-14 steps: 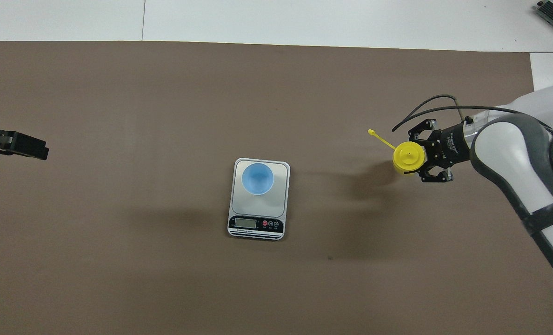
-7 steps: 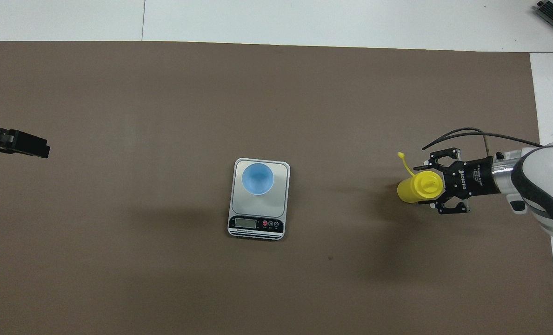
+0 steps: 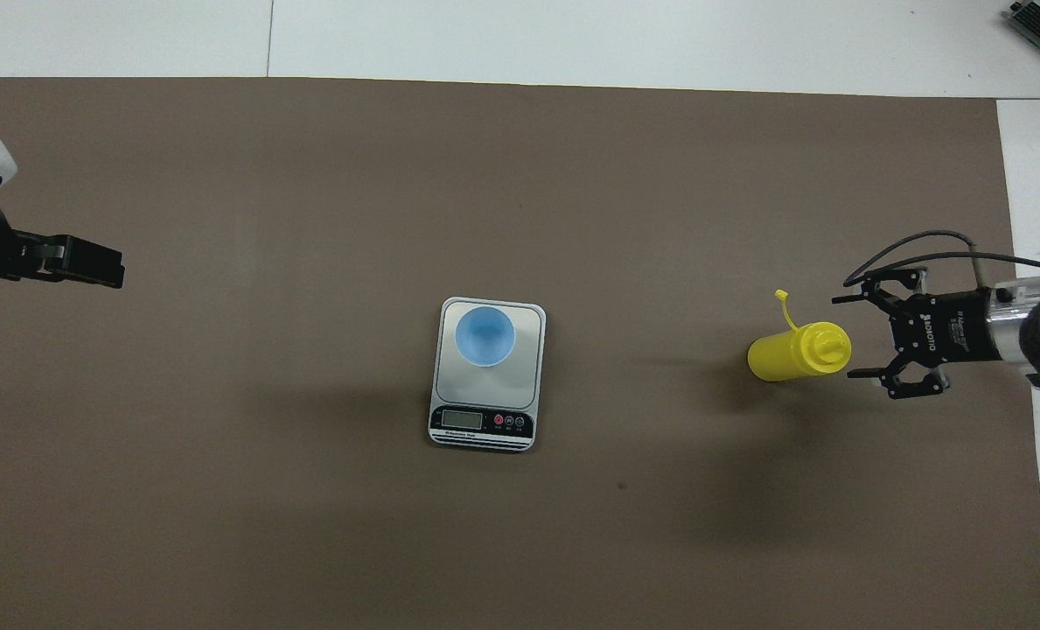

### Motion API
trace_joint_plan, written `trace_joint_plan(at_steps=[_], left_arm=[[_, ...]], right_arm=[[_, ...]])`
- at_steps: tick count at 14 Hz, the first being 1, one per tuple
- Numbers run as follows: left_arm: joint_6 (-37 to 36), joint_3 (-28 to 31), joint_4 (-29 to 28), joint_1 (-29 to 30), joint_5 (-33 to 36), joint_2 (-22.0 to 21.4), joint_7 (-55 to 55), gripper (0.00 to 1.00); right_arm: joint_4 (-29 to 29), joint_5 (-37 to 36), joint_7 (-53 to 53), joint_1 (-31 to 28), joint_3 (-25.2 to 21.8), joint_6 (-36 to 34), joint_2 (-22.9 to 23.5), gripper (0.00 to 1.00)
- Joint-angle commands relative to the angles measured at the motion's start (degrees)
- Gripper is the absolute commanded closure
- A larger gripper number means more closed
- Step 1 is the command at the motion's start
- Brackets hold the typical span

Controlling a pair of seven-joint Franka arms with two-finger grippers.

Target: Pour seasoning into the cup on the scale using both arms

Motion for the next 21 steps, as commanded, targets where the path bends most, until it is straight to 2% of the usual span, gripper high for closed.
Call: trace_joint_plan(at_steps=[1,4,7,10,13,16,21], left_arm=[[2.1,0.5,-3.1,-0.2,0.5,-2.4,-0.3,0.0],[2.2,0.5,-3.1,0.1,0.4,-2.4,2.6,0.0],[3.0,0.8,-3.1,0.3,0.4,-2.3,2.3,0.0],[2.8,0.8,-3.0,0.4,0.4,-2.3,2.2,0.0],[2.9,0.8,-3.0,0.2,0.4,-2.3,2.2,0.0],[2.8,0.8,-3.0,0.3,0.4,-2.3,2.2,0.0],[1.8,0.9,-3.0,0.4,0.4,-2.4,2.5,0.0]], right_arm=[[0.7,-7.8,-4.8,-0.1,0.7,0.3,-4.4,0.0],[1.4,-13.0,-11.6,2.0,1.3,-0.2,-7.7,0.0],[2.1,-21.1,-22.3,8.1,1.3,-0.5,-9.2,0.0],[3.9,-26.3,-22.8,13.0,1.4,-1.4,-10.4,0.0],[9.3,-29.9,-23.4,16.3,1.6,-5.4,-9.4,0.0],[17.0,-33.3,-23.7,18.8,1.6,-11.1,-7.0,0.0],[24.9,-33.6,-27.3,19.3,1.7,-16.9,-6.3,0.0]])
